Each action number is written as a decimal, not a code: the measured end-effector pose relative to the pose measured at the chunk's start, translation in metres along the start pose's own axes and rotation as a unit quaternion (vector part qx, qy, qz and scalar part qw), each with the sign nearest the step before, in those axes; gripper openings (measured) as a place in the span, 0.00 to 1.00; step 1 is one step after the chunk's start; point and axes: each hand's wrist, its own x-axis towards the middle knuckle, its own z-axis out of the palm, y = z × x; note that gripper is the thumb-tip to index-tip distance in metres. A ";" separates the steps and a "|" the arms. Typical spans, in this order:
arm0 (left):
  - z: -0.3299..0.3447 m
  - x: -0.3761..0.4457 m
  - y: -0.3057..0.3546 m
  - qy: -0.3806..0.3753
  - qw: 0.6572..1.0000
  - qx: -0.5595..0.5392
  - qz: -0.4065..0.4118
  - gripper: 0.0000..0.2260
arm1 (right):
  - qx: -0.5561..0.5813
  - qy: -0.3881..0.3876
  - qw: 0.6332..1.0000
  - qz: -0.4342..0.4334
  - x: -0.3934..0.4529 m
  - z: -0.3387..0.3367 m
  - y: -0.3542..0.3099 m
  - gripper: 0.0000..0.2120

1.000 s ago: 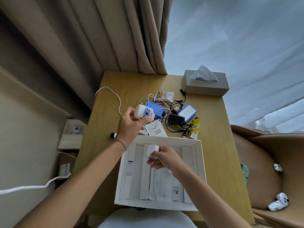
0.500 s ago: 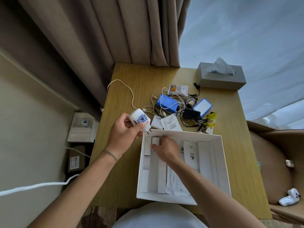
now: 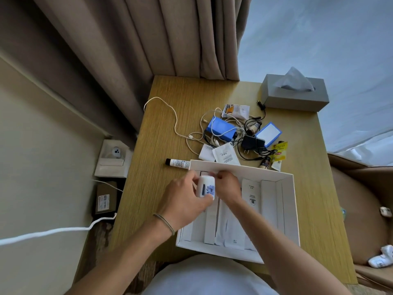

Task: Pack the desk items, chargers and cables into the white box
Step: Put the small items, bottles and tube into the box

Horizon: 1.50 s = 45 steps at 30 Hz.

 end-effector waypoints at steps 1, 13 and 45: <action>0.008 -0.001 0.002 -0.013 1.000 0.014 0.001 0.16 | 0.034 0.002 0.999 0.010 0.002 -0.007 0.004 0.16; 0.085 0.016 -0.007 -0.049 0.970 0.233 -0.056 0.19 | 0.160 -0.052 0.986 0.021 -0.016 -0.049 0.030 0.10; -0.013 0.029 0.019 0.159 0.961 0.180 0.135 0.08 | -0.300 -0.107 0.919 -0.234 0.067 -0.071 -0.090 0.14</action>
